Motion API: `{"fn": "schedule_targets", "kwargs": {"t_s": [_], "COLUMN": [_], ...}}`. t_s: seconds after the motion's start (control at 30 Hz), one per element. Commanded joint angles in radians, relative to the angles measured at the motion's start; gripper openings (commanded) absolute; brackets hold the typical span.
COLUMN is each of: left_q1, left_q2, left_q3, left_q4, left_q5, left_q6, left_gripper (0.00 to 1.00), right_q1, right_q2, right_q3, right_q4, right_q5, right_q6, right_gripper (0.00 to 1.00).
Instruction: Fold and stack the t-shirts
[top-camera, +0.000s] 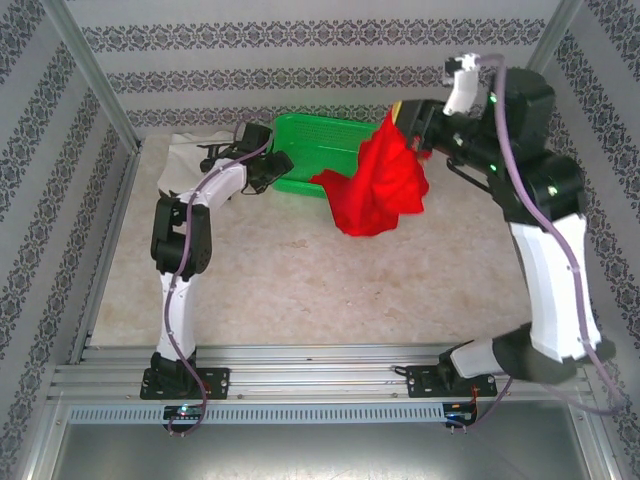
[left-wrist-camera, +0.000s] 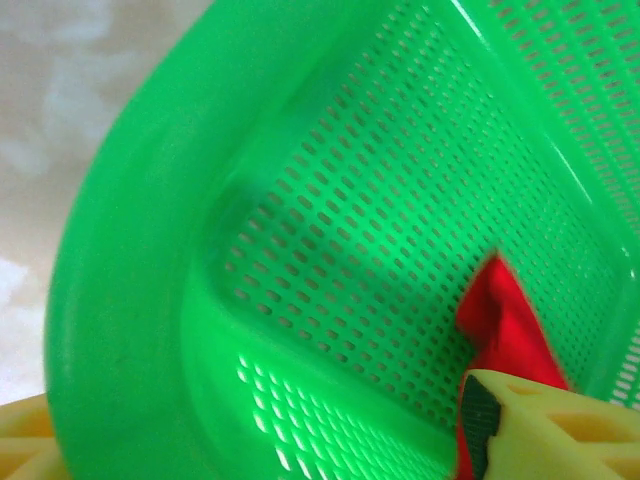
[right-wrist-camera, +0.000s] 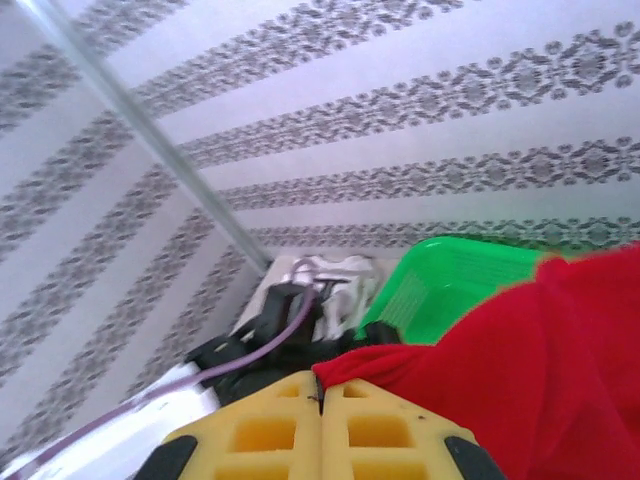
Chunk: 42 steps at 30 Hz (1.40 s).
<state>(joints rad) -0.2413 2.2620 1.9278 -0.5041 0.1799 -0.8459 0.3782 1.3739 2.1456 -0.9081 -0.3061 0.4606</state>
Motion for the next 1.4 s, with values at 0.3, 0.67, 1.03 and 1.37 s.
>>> {"fn": "schedule_targets", "kwargs": {"t_s": [0.3,0.67,1.03,1.37], "left_q1": [-0.112,-0.247,0.004,0.141], "left_q2": [0.442,0.524,0.018,-0.558], "left_q3": [0.788,0.770,0.624,-0.037], "left_q4": [-0.275,0.322,0.112,0.347], "left_q5": [0.068,0.121,0.330,0.480], "left_q6": [0.155,-0.178,0.028,0.170], "left_gripper": [0.47,1.00,1.00,1.00], "right_q1": [0.028,0.122,0.135,0.139], "right_q2": [-0.314,-0.357,0.044,0.606], "right_q3": [-0.268,-0.647,-0.359,0.582], "right_q4": [0.093,0.209,0.276,0.019], "right_q5": [-0.232,-0.125,-0.128,-0.221], "right_q6": [0.233,0.273,0.087,0.099], "right_gripper": [0.00,0.00,0.00,0.00]}}
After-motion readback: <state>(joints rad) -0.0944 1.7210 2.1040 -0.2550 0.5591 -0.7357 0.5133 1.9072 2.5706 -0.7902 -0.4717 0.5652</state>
